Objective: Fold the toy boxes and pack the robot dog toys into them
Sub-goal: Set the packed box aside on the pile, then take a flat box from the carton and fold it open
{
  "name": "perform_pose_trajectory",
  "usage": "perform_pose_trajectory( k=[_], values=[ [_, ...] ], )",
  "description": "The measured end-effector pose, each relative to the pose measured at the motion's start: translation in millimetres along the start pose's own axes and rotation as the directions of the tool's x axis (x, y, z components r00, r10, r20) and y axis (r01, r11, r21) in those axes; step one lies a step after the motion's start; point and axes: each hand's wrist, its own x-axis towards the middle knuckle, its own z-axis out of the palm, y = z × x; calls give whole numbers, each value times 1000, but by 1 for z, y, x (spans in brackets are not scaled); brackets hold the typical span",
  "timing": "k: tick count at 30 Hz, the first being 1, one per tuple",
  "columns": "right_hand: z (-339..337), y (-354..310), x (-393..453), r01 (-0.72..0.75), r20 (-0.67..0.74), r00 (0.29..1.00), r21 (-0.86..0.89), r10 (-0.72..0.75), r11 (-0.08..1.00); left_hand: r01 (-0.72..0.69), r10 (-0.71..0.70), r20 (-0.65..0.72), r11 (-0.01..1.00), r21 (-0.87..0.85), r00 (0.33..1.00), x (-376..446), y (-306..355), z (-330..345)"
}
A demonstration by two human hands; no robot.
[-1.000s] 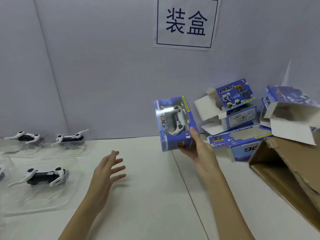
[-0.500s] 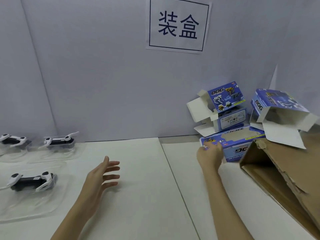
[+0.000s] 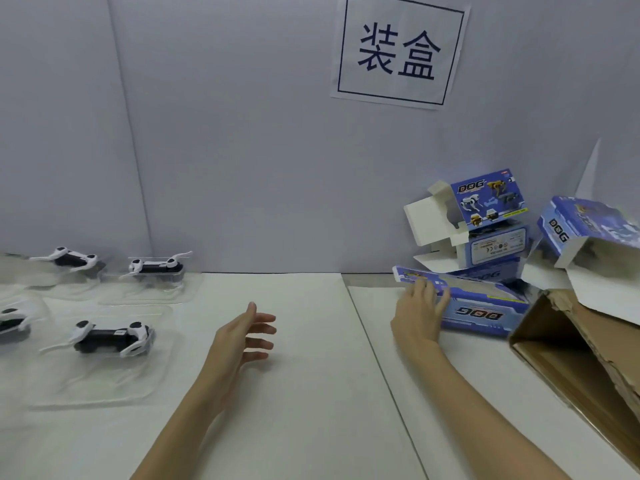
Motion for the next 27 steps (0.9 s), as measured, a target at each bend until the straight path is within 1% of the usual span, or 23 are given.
perform_pose_trajectory(
  k=[2,3,5,6,7,8,9,11,12,13,15,16,17,19,21,24,27],
  values=[
    [-14,-18,-11,99,-181,982,213,-61,972,-4,4,-5,1000,24,1000,-1,-1,-1],
    [-23,-27,-18,175,-293,953,320,-79,931,-14,14,-7,999,40,1000,-1,-1,-1],
    [-42,-46,-33,343,-519,854,506,-38,792,-45,46,-9,995,92,999,-2,-3,-2],
    [-53,-53,-41,419,-599,801,577,15,701,-71,72,-9,988,139,997,-3,-4,-2],
    [-63,-59,-48,477,-637,768,640,68,602,-106,109,-5,975,195,994,-3,-5,-1],
    [-73,-63,-55,521,-645,756,695,110,494,-149,153,4,956,252,988,-4,-7,-1],
    [-81,-66,-61,551,-633,762,743,134,380,-197,203,15,931,307,979,-4,-8,-1],
    [-94,-63,-67,562,-582,802,812,138,161,-299,300,59,874,384,952,-5,-10,1],
    [-99,-60,-69,543,-547,826,837,138,68,-346,342,83,850,398,936,-5,-10,2],
    [-103,-56,-70,500,-493,860,865,135,-29,-386,379,103,830,402,920,-6,-9,4],
    [-108,-46,-70,344,-332,939,908,91,-240,-463,447,138,793,395,884,-8,-4,8],
    [-108,-41,-69,264,-260,964,908,55,-326,-495,471,159,782,379,867,-10,-1,9],
    [-107,-36,-68,196,-205,979,904,18,-381,-515,483,181,782,350,857,-12,2,12],
    [-104,-31,-66,101,-137,989,904,-57,-416,-514,469,218,818,258,856,-18,6,16],
    [-104,-31,-68,70,-129,985,906,-114,-419,-508,459,238,834,218,856,-23,6,21],
    [-104,-37,-73,161,-220,969,908,-113,-386,-497,459,213,847,189,863,-27,6,30],
    [-104,-47,-81,183,-235,965,921,-118,-343,-488,458,202,862,138,866,-28,5,33]
  ],
)
